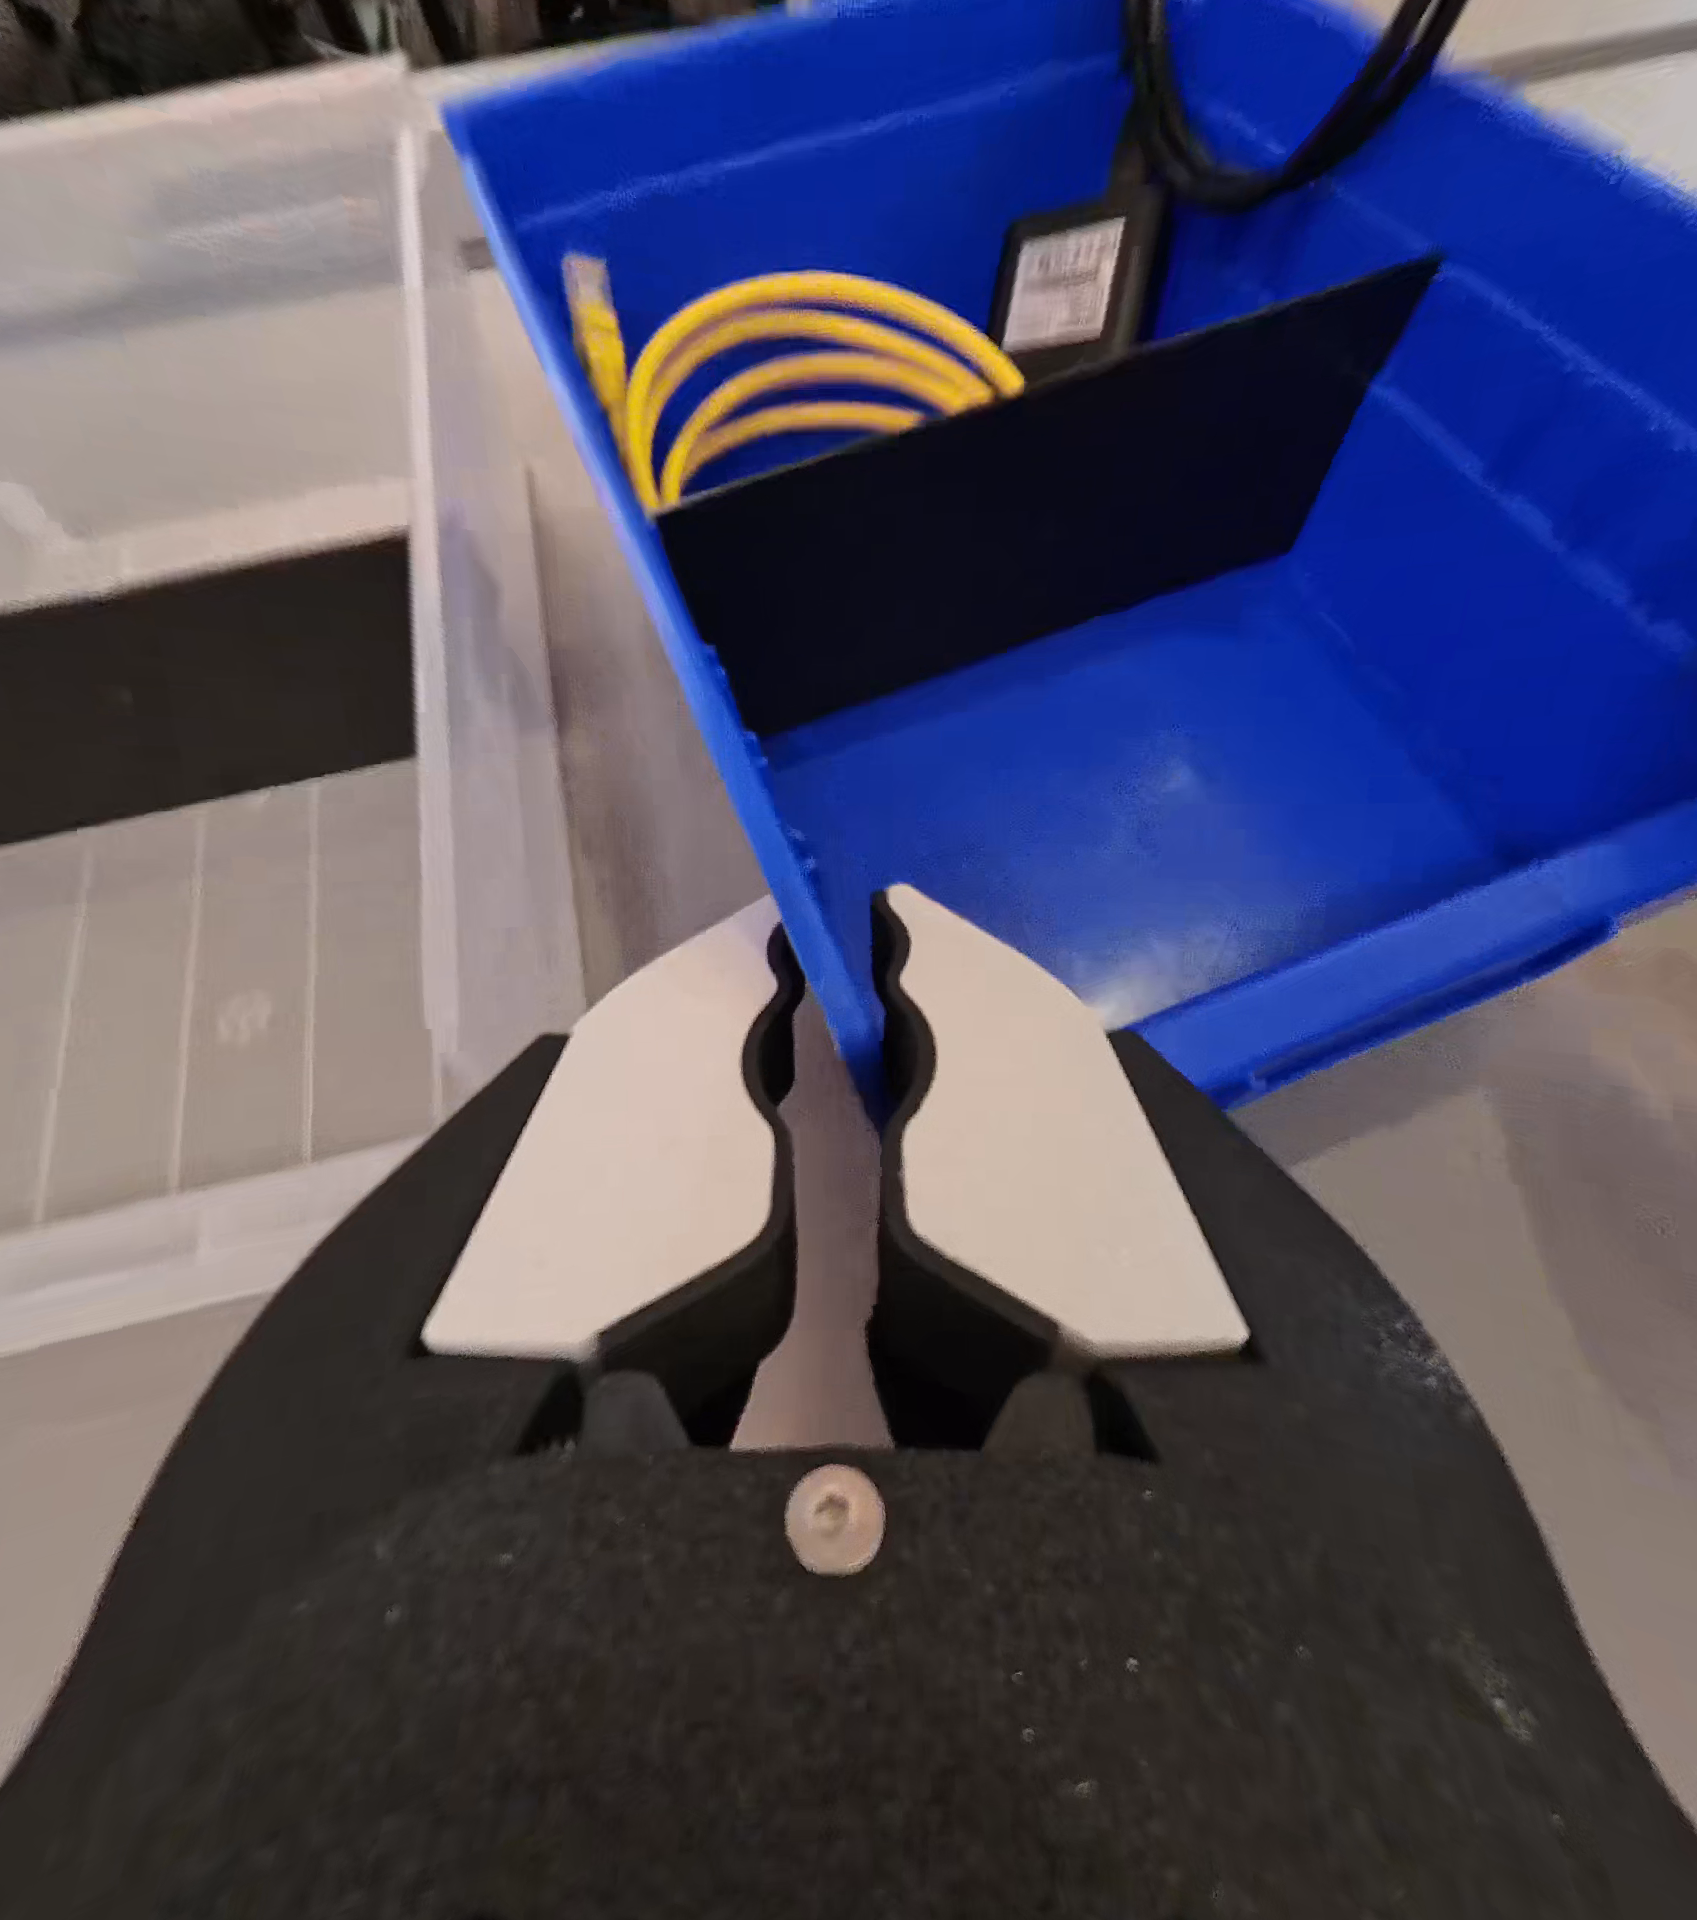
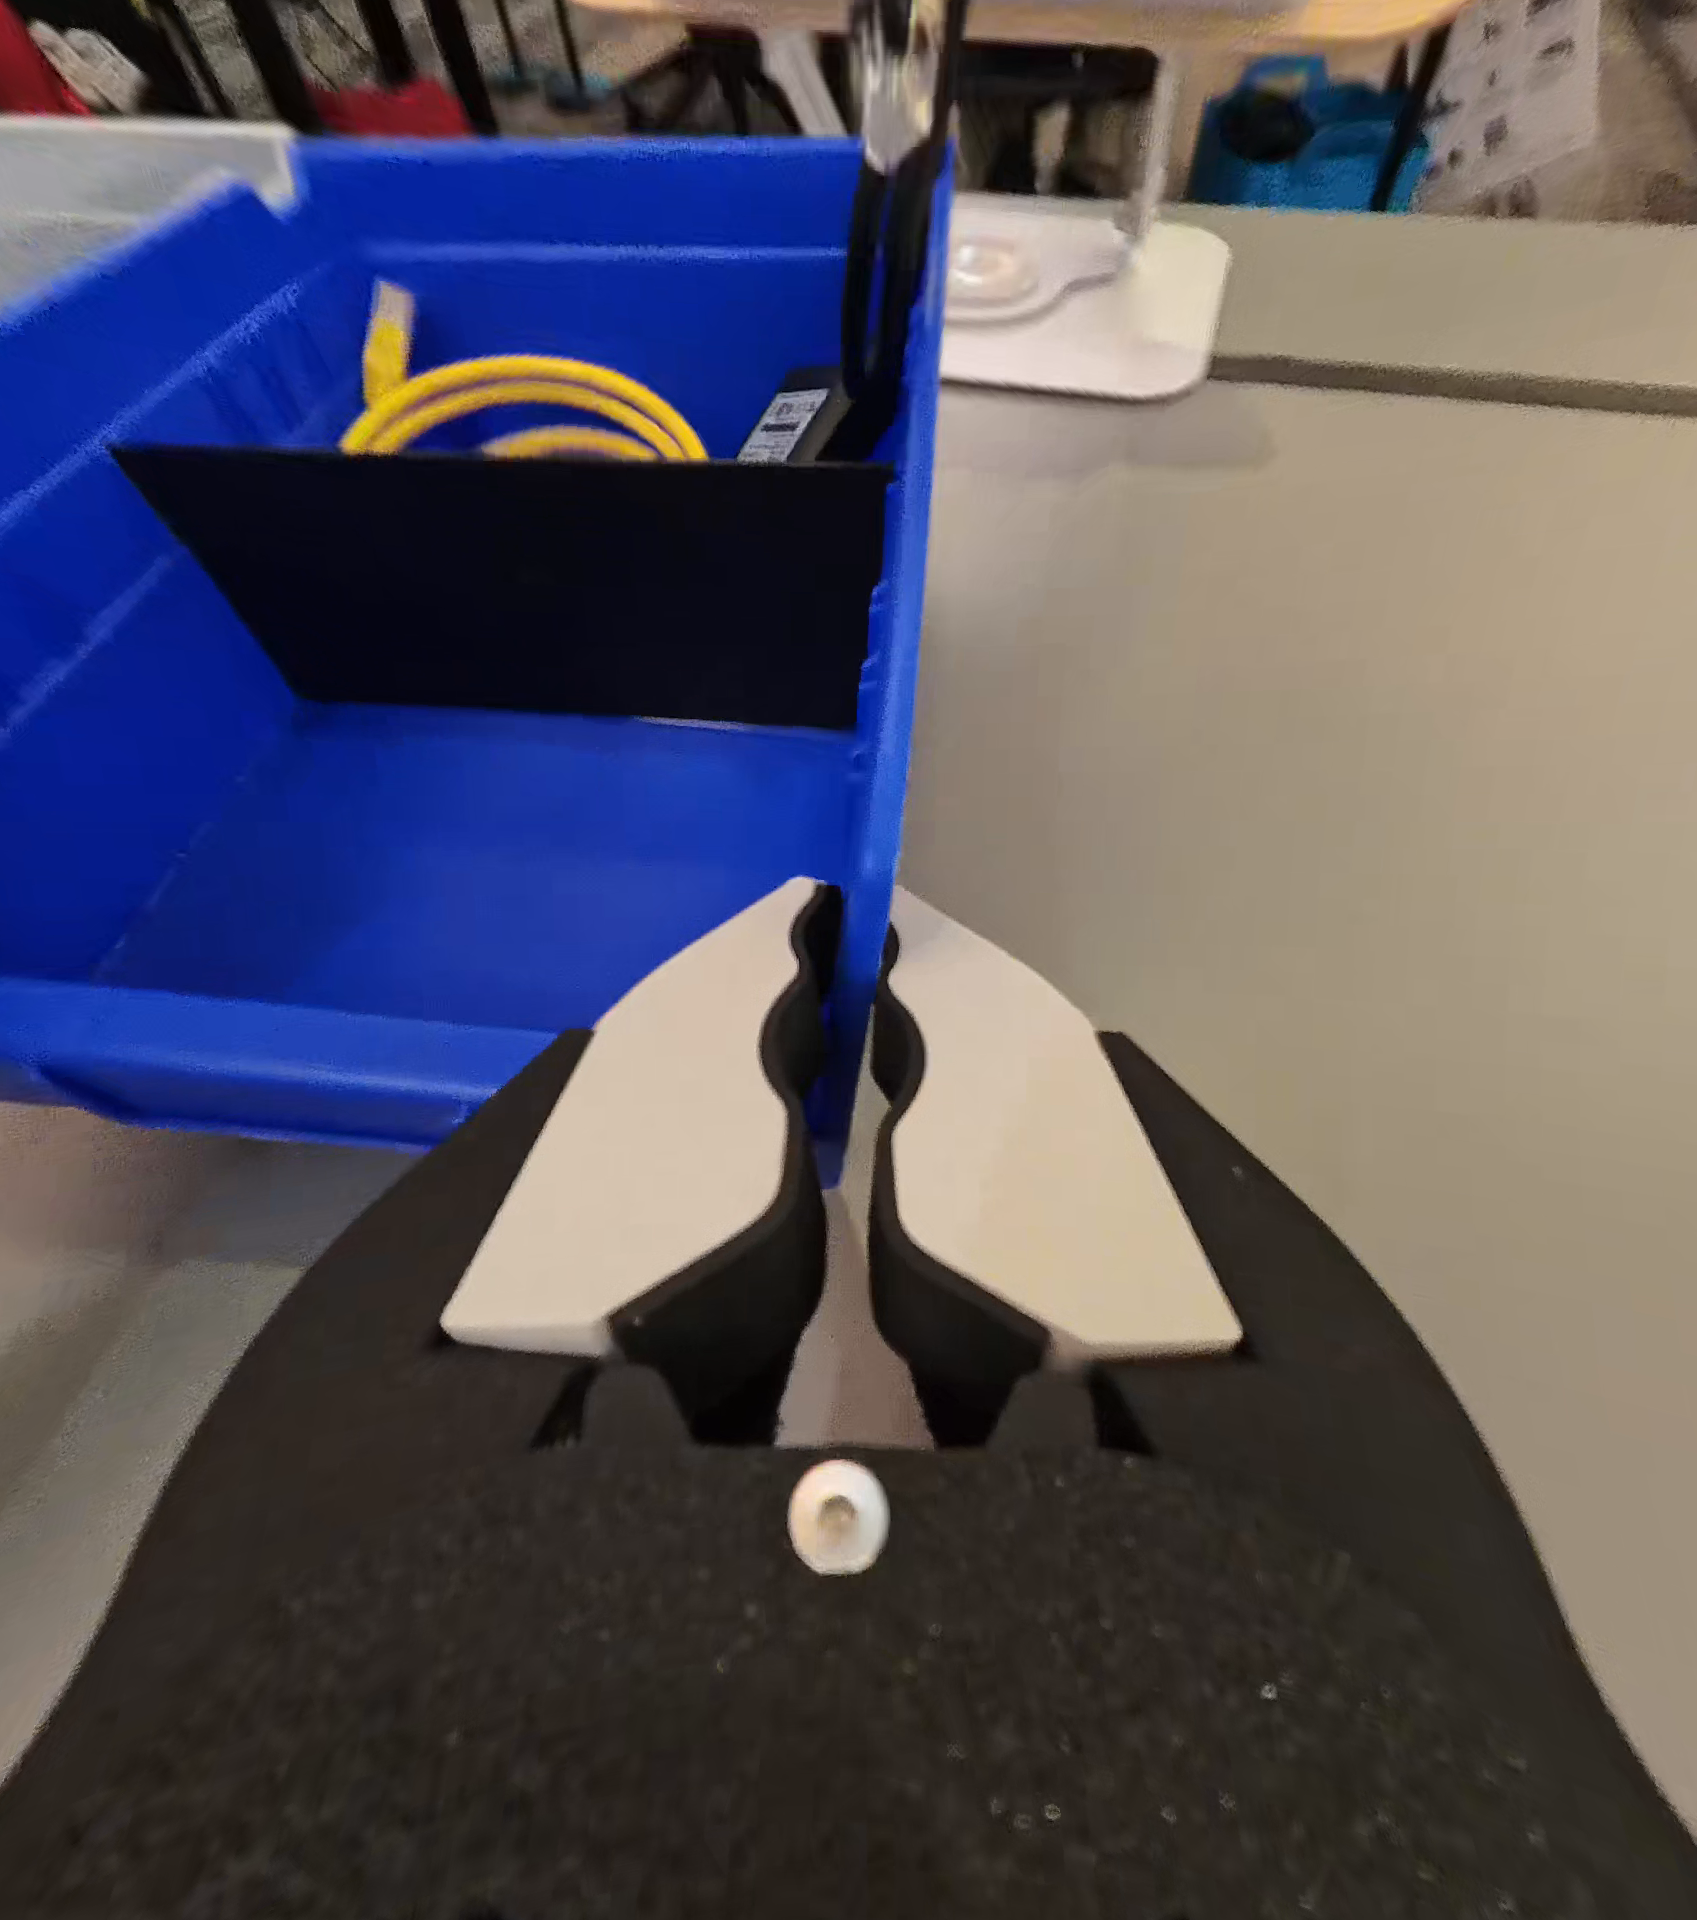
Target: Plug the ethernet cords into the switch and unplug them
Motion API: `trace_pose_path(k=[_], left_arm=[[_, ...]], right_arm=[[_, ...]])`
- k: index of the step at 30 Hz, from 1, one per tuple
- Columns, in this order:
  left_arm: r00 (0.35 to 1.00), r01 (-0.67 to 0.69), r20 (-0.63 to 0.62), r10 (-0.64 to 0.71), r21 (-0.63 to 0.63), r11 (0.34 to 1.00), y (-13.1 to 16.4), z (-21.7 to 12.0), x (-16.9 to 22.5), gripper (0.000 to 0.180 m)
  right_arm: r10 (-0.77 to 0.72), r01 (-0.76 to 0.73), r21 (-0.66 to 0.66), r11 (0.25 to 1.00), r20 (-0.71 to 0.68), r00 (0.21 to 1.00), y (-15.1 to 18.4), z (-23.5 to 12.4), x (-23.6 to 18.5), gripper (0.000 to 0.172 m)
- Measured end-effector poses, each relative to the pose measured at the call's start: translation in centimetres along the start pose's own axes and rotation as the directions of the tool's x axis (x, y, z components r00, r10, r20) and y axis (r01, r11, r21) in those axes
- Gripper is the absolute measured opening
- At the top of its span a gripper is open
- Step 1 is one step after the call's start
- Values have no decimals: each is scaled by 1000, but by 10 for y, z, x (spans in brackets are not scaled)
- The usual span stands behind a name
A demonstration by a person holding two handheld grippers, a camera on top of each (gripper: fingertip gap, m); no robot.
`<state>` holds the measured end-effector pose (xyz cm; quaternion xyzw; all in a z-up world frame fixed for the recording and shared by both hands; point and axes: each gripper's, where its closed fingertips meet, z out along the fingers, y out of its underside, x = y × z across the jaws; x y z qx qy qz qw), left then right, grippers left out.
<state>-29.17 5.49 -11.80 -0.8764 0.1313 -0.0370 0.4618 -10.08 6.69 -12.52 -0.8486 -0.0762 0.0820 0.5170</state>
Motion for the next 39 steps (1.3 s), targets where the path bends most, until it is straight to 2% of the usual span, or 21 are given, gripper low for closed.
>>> trace_pose_path(k=[2,4,6,8,9,11,13,16,18,20,23,26,28,30,32,35,37,39], left_arm=[[1000,3,-23,-2,53,999,17,2,-3,14],[997,46,-74,-38,118,992,18,1,0,18],[980,99,-176,-88,55,994,18,-3,9,32],[950,131,-285,-125,2,991,24,-16,19,40],[927,151,-346,-143,-5,989,27,-27,23,44],[908,181,-382,-171,-11,983,37,-52,15,40],[933,166,-326,-154,10,986,54,-76,-14,38],[975,171,-162,-154,96,981,71,-107,-84,37],[983,183,-53,-177,138,973,74,-118,-135,37],[975,217,9,-221,156,964,73,-118,-176,37],[957,267,74,-281,163,950,67,-97,-222,36],[946,298,90,-311,130,946,59,-62,-245,37],[948,283,118,-296,113,952,52,-39,-257,34],[953,264,130,-275,92,960,47,-22,-265,17],[955,278,84,-285,82,957,42,-12,-263,3],[966,230,101,-236,69,971,46,-17,-263,2],[965,230,109,-238,77,970,56,-31,-262,3],[960,245,120,-254,88,966,71,-52,-262,3]], right_arm=[[-46,46,23,999,6,999,10,5,-8,3],[-108,108,52,993,9,994,13,4,-10,3],[-175,172,60,983,53,983,13,-4,-9,6],[-250,241,100,965,90,964,9,-21,-5,20],[-266,255,100,962,121,956,9,-30,-3,17],[-227,222,48,974,261,938,18,-46,-12,22],[-216,234,-2,972,378,900,36,-64,-22,30],[-294,314,-4,949,338,894,56,-72,-13,26],[-291,311,-5,950,337,895,61,-73,-16,26],[-271,289,6,957,364,891,58,-74,-31,26],[-322,331,40,943,361,875,51,-77,-60,29],[-320,324,54,945,373,871,48,-80,-97,33],[-291,295,58,954,431,854,49,-83,-129,42],[-266,277,46,960,460,847,49,-82,-154,44],[-269,284,37,958,456,848,45,-73,-174,43],[-301,308,49,950,411,861,34,-56,-198,44],[-280,288,37,957,378,882,29,-46,-215,44],[-251,260,19,965,332,909,27,-37,-231,36]])
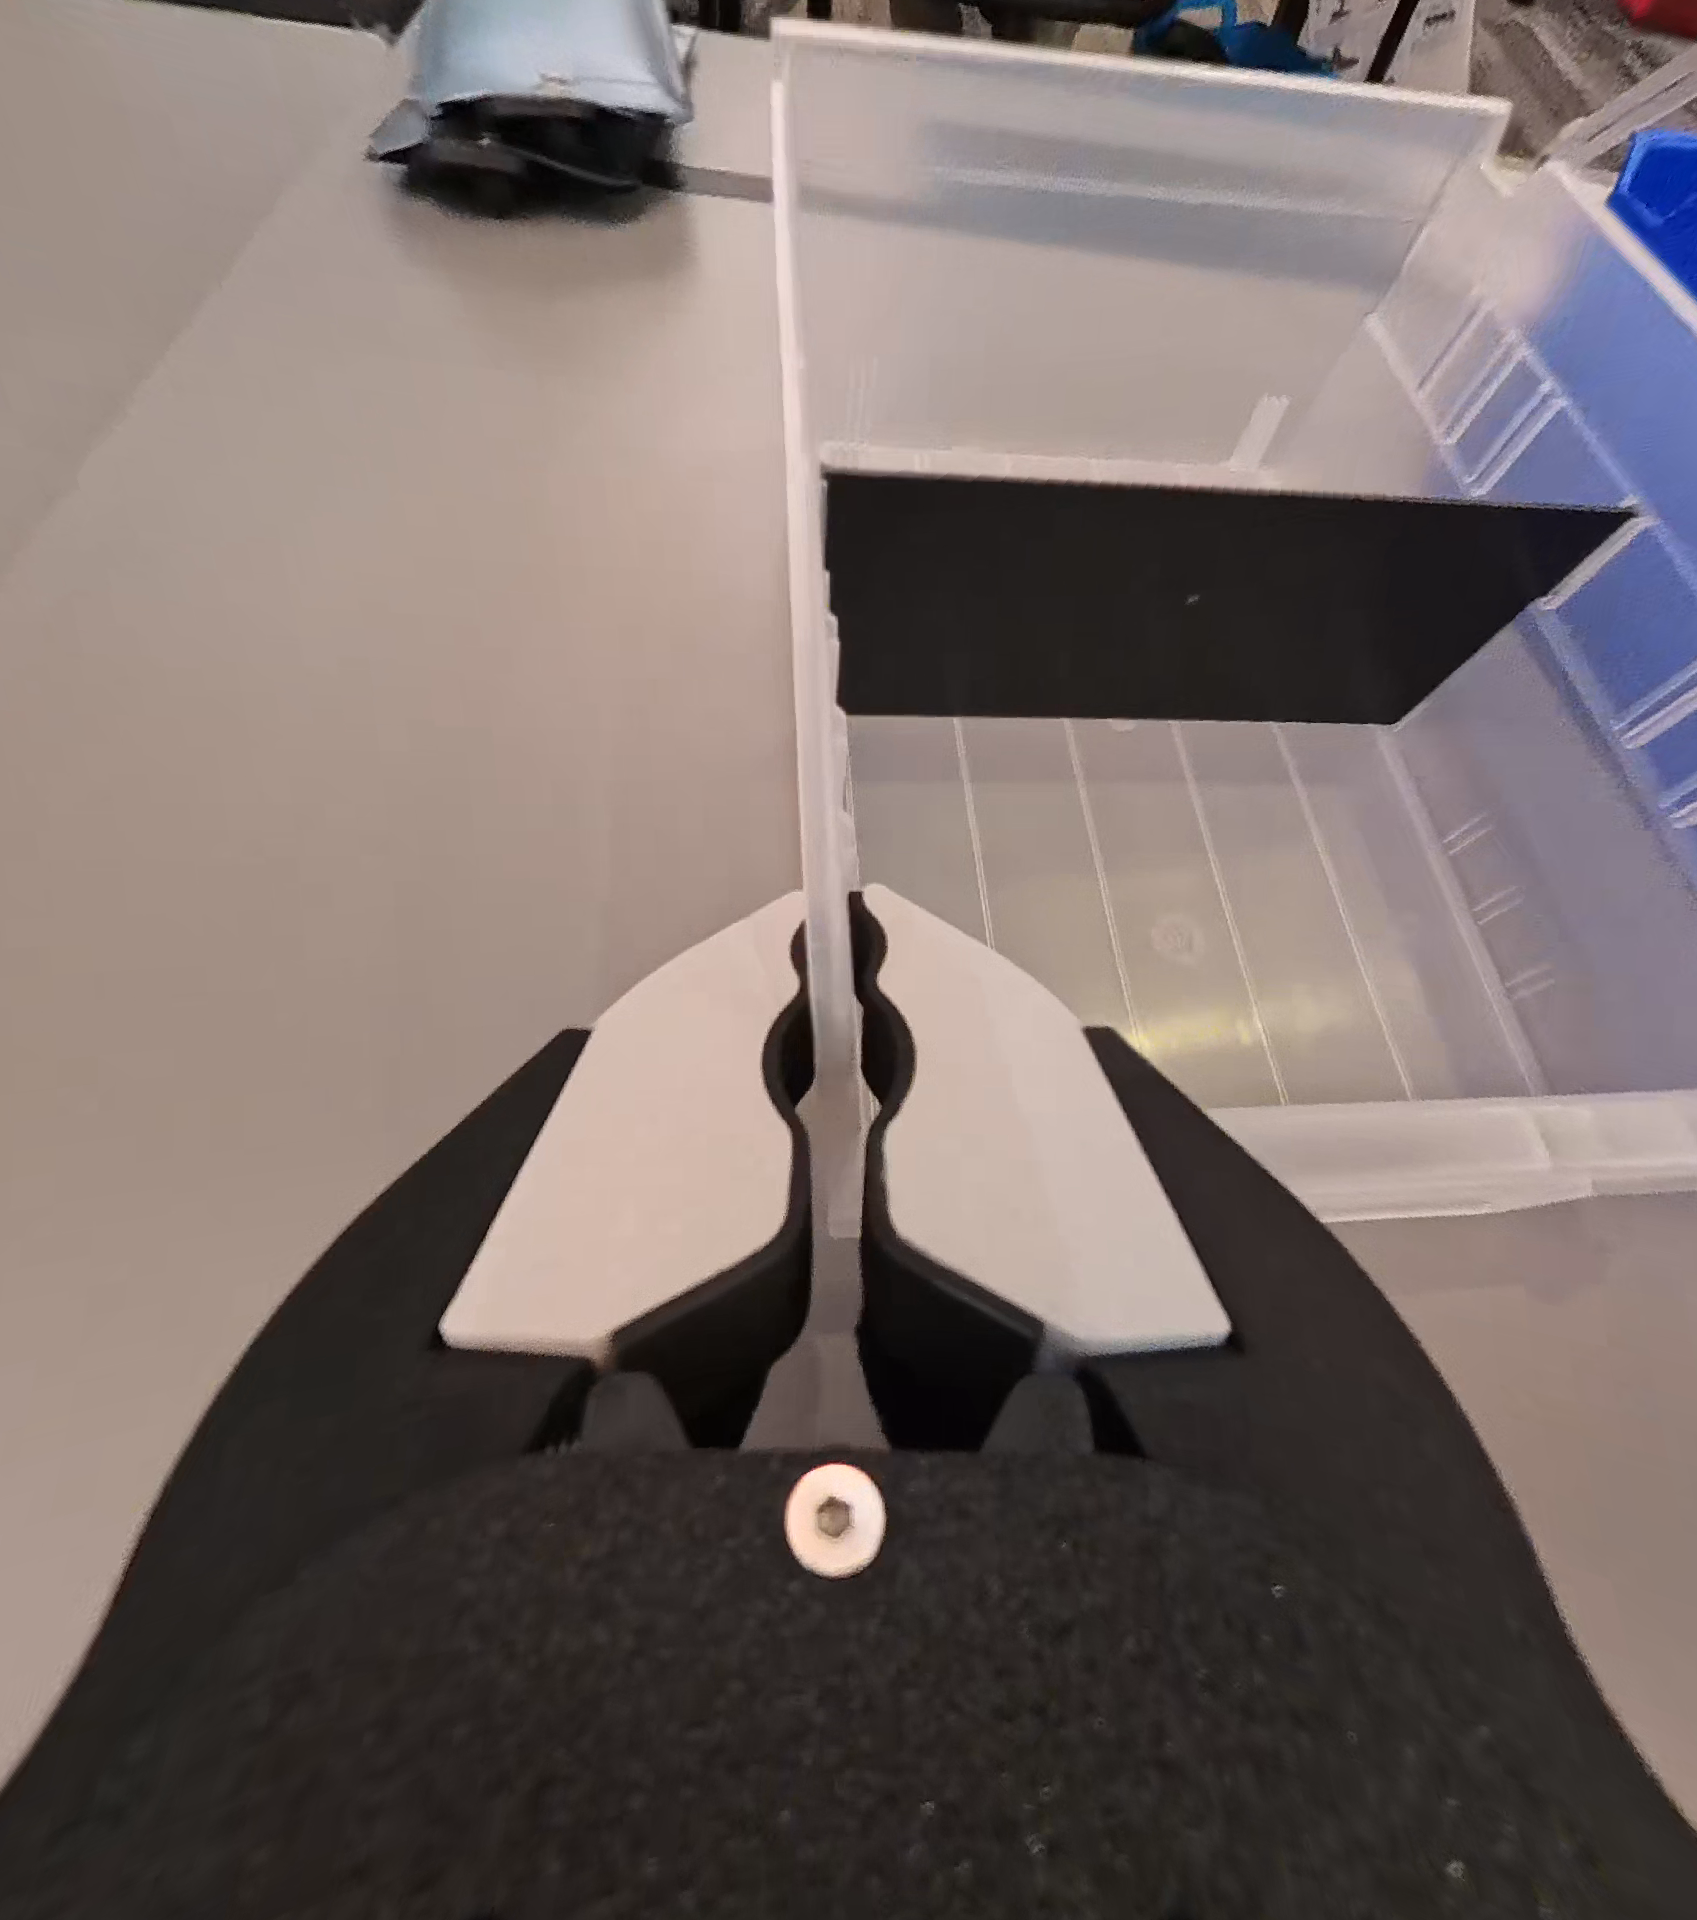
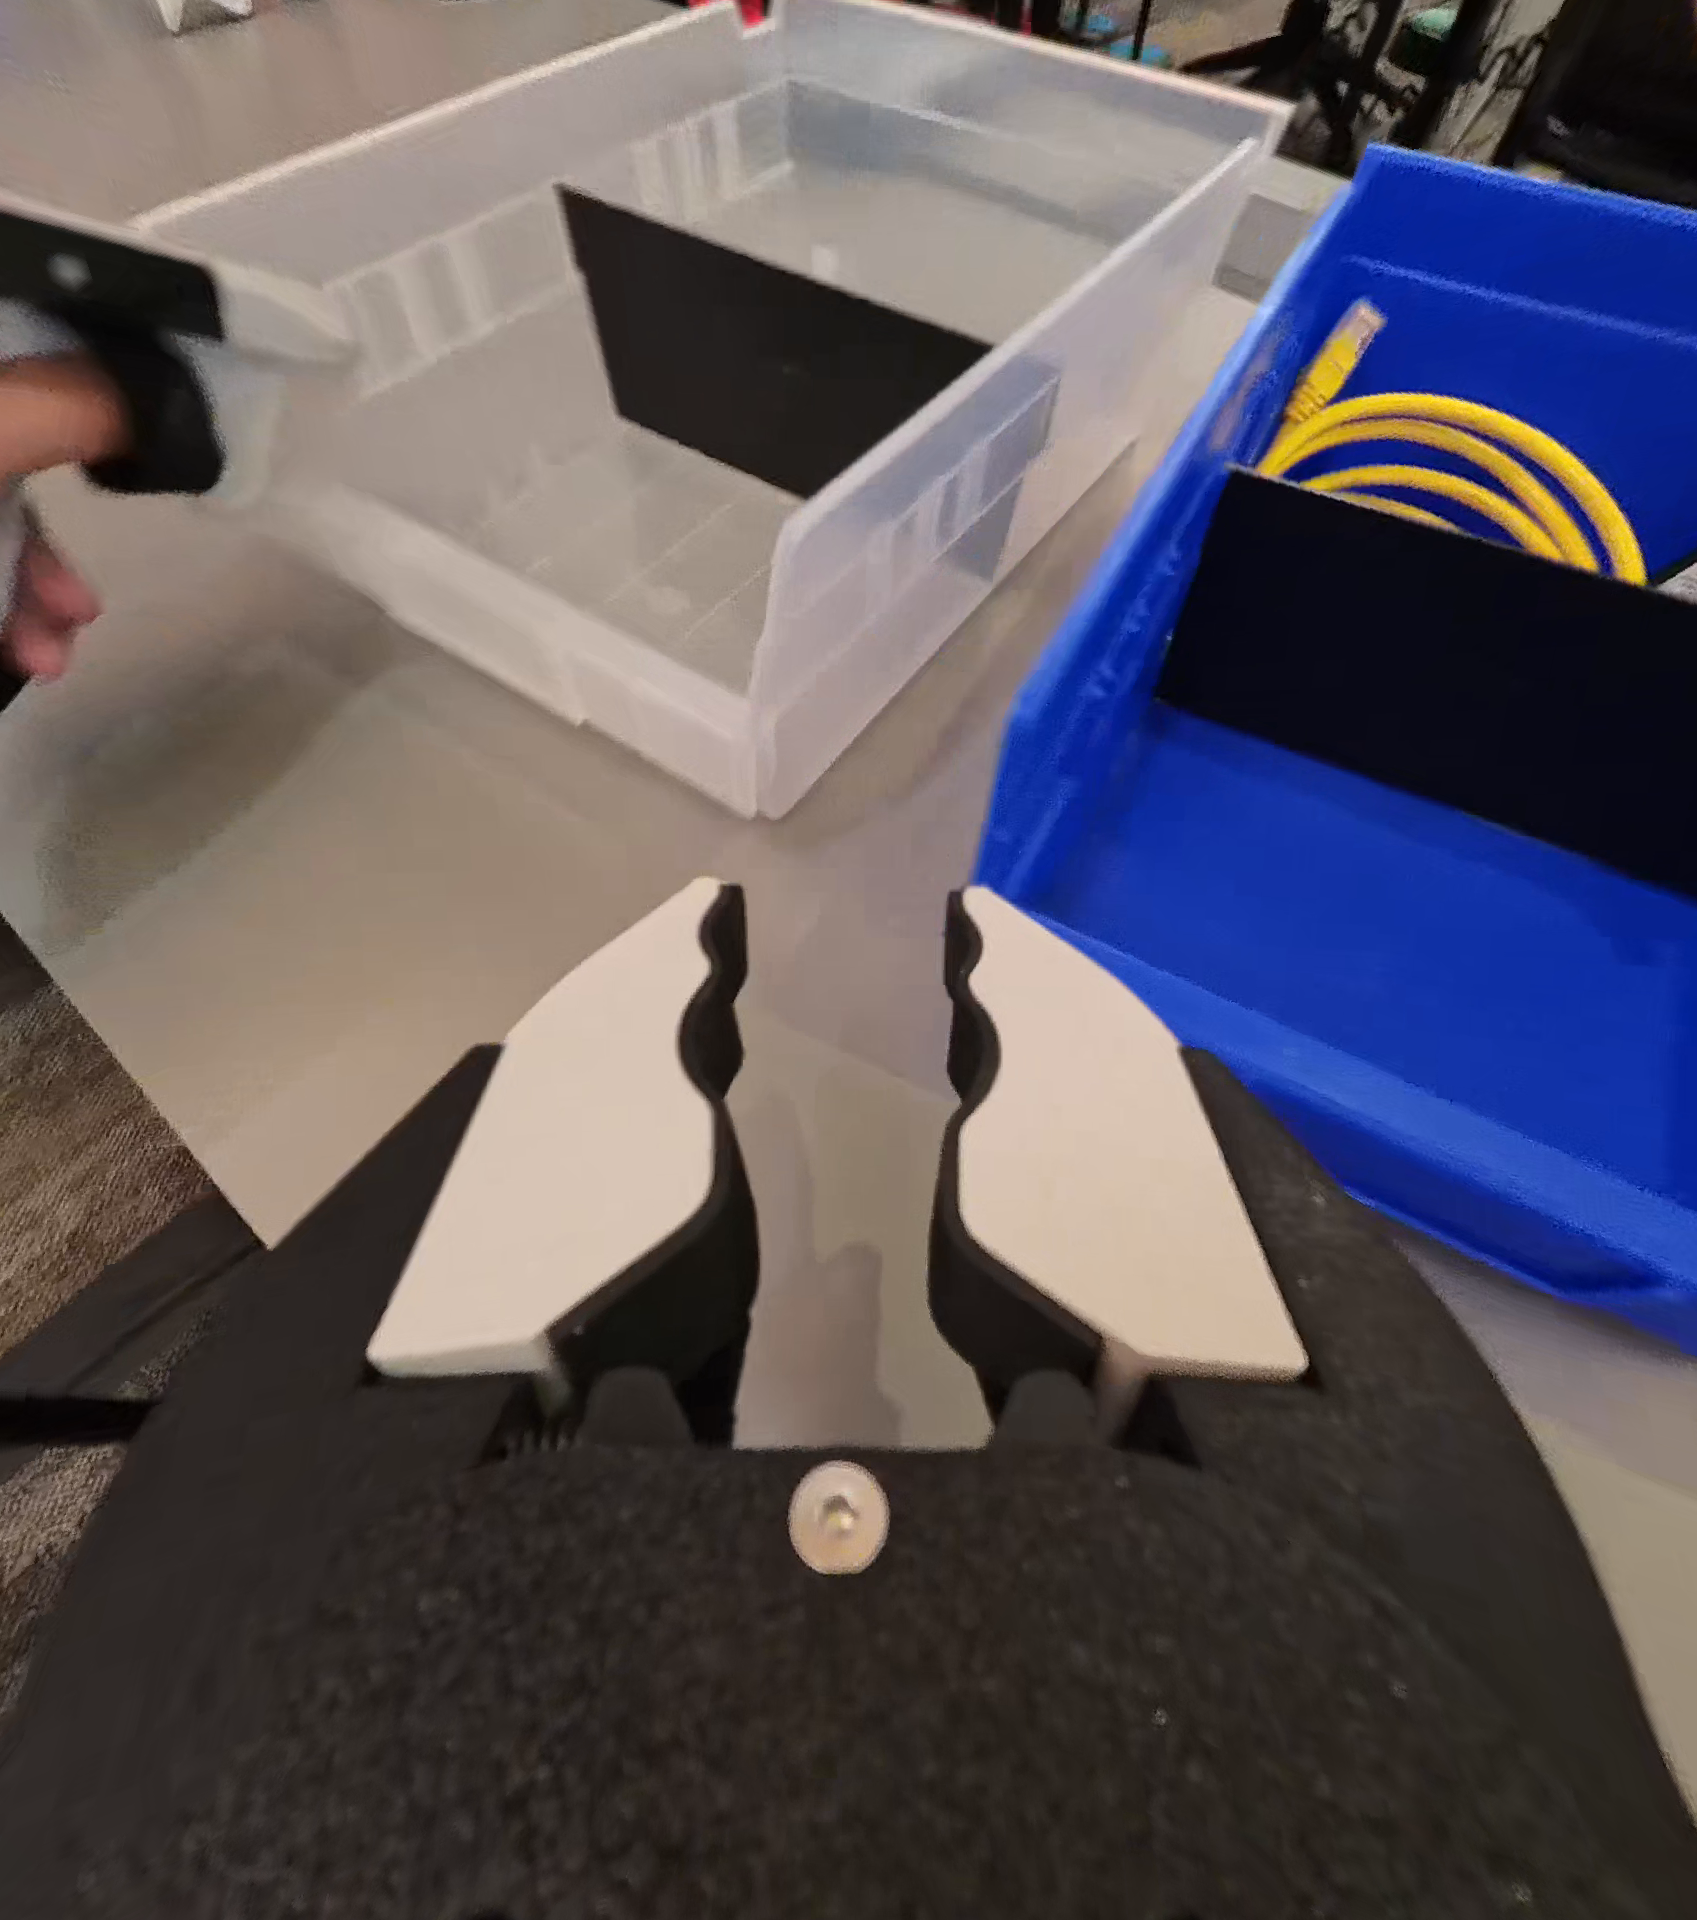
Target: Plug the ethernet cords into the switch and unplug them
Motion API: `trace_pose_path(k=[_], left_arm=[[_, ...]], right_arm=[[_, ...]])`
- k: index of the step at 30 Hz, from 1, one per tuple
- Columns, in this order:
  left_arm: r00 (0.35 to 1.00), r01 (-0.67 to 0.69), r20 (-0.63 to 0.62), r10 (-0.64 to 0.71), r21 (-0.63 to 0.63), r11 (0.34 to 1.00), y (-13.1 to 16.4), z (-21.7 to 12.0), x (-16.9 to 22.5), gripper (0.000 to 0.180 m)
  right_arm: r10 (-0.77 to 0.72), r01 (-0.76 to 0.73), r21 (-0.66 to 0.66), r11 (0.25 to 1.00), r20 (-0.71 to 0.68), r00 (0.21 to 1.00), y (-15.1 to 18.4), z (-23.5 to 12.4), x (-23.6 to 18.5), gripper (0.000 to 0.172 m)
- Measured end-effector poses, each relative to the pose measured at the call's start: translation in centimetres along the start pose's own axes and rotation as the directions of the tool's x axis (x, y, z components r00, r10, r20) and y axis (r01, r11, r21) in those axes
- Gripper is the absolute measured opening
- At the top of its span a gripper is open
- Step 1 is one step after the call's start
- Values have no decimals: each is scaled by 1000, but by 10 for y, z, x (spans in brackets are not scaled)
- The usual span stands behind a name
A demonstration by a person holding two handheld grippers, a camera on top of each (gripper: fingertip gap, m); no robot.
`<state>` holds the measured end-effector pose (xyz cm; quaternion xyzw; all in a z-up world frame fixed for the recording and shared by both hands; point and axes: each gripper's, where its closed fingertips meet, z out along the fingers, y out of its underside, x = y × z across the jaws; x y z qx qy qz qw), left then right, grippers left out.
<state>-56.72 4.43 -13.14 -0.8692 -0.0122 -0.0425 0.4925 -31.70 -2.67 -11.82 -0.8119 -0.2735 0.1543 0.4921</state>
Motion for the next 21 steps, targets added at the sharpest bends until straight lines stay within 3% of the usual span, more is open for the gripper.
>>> trace_pose_path(k=[4,5,6,10,12,14,17,21], left_arm=[[992,123,17,-124,30,992,27,-48,-11,4],[989,149,19,-149,34,988,33,-57,-12,4],[986,164,32,-165,38,986,38,-65,-13,5],[988,134,66,-137,40,990,50,-85,-10,5],[988,80,126,-85,48,996,52,-90,-13,4],[987,73,137,-81,58,996,54,-94,-12,5],[982,56,177,-65,51,997,53,-102,-6,5],[978,-10,209,-26,171,985,12,-137,5,6]], right_arm=[[15,-15,7,1000,6,1000,-9,29,-35,39],[20,-21,11,1000,69,997,-11,35,-51,52],[38,-39,11,999,75,996,-12,42,-59,46],[53,-51,-42,998,48,997,-6,65,-75,50],[111,-109,-38,993,48,993,-11,69,-72,40],[159,-158,-49,986,14,987,-17,70,-59,12],[83,-87,-80,993,-51,995,-26,66,-52,6],[37,-35,42,998,-57,998,-69,41,-49,4]])
